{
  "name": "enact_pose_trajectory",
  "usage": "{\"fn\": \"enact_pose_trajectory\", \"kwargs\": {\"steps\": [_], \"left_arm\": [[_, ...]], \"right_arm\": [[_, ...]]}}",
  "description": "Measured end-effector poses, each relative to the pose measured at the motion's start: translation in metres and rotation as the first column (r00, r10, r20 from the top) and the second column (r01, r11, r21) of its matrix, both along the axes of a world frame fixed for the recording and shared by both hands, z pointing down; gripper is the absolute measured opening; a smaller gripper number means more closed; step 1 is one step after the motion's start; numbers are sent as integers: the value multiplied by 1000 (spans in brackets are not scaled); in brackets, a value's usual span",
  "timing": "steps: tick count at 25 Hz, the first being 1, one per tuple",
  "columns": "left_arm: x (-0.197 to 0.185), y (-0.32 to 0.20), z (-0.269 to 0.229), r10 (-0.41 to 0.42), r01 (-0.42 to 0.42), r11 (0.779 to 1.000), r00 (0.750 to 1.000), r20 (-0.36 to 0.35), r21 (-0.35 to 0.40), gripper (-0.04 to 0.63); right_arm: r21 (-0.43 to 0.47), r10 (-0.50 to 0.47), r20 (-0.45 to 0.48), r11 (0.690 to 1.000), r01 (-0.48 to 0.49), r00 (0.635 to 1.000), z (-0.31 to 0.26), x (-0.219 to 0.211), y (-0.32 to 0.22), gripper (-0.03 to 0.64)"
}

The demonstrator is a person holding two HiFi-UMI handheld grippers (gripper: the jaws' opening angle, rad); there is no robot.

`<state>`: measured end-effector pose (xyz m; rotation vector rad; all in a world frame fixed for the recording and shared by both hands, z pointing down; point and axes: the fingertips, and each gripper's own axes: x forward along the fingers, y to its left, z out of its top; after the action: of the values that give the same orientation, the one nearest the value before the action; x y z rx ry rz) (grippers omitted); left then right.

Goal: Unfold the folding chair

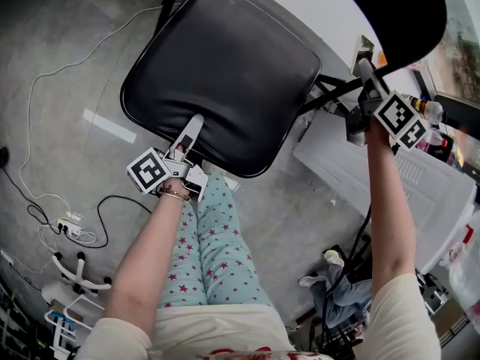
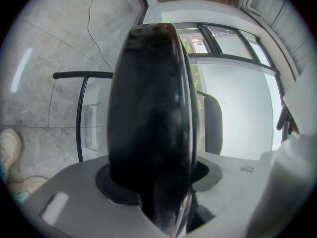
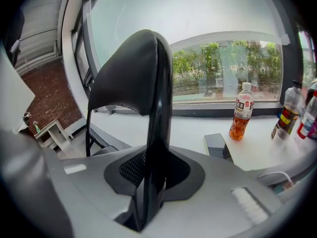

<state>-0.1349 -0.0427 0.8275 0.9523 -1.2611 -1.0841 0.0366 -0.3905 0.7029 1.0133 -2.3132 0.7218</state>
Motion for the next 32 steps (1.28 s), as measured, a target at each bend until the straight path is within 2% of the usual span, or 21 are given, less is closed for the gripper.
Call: {"fn": "enact_pose_trajectory", "kwargs": {"steps": [6, 11, 18, 21, 29, 32], "left_arm": [[3, 5, 6, -9, 10, 1000, 1000, -23, 18, 250], [6, 19, 19, 2, -2, 1000, 1000, 5, 16, 259], [14, 34, 34, -6, 6, 1000, 1000, -7, 22, 267], [15, 43, 42, -10, 11, 1000, 1000, -11, 26, 271], [12, 61, 58, -3, 3, 999, 1000, 4, 45, 276], [12, 60, 57, 2, -2, 998, 1000, 10, 65, 275]], "right_arm": [[-5, 3, -7, 1000, -4, 1000, 6, 1, 4, 87], [-7, -50, -55, 999, 50, 997, 17, -3, 19, 57], [-15, -109, -85, 994, 108, 990, 30, 0, 39, 26], [-16, -87, -110, 996, 85, 990, 40, -1, 46, 26], [21, -64, -101, 998, 66, 993, 41, -1, 65, 26], [18, -22, -87, 1000, 24, 996, 43, 1, 62, 26]]}}
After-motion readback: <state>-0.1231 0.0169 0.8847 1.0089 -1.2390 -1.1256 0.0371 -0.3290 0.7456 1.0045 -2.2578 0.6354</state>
